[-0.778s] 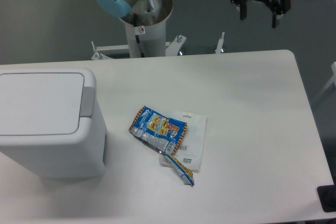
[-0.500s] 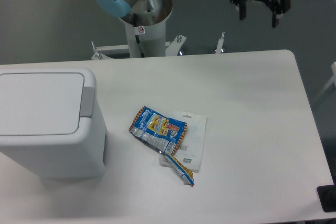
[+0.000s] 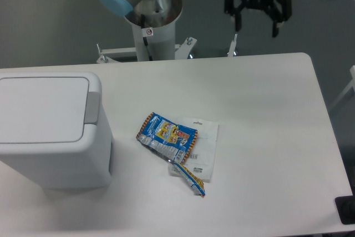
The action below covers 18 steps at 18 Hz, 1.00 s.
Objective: Open the trash can
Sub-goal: 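Move the open gripper over the white trash can lid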
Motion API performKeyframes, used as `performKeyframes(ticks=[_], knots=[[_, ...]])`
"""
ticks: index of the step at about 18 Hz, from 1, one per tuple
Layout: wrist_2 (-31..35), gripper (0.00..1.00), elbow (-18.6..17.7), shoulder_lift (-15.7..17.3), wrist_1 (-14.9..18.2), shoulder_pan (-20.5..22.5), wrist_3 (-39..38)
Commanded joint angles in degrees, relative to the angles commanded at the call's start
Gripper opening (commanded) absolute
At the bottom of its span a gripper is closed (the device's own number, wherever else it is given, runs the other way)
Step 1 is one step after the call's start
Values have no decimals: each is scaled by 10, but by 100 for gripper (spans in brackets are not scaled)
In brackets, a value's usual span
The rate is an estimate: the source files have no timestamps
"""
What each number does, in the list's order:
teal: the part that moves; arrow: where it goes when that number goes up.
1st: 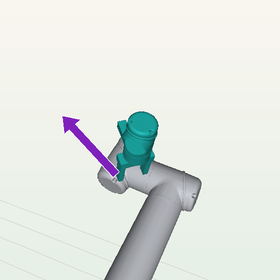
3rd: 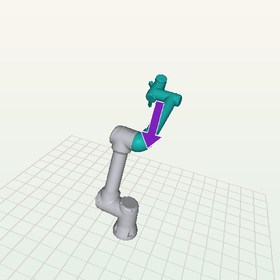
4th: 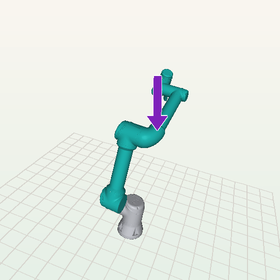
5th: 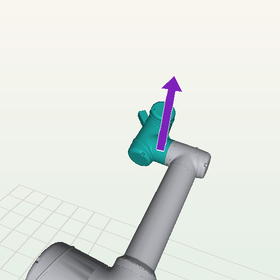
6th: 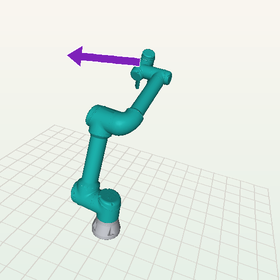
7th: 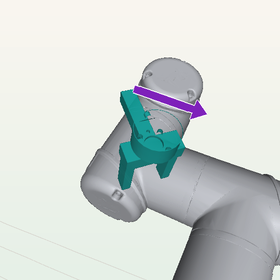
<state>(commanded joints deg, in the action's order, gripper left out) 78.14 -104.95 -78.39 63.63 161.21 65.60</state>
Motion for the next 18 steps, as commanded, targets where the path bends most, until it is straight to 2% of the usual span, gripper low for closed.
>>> performKeyframes(ticks=[3,7,9,18], knots=[[1,100,17,-22,-16,-52,-144],[-10,100,26,-47,-71,-118,-337],[-11,100,27,-61,-90,-151,-400],[-25,100,69,-102,-111,-245,-570]])
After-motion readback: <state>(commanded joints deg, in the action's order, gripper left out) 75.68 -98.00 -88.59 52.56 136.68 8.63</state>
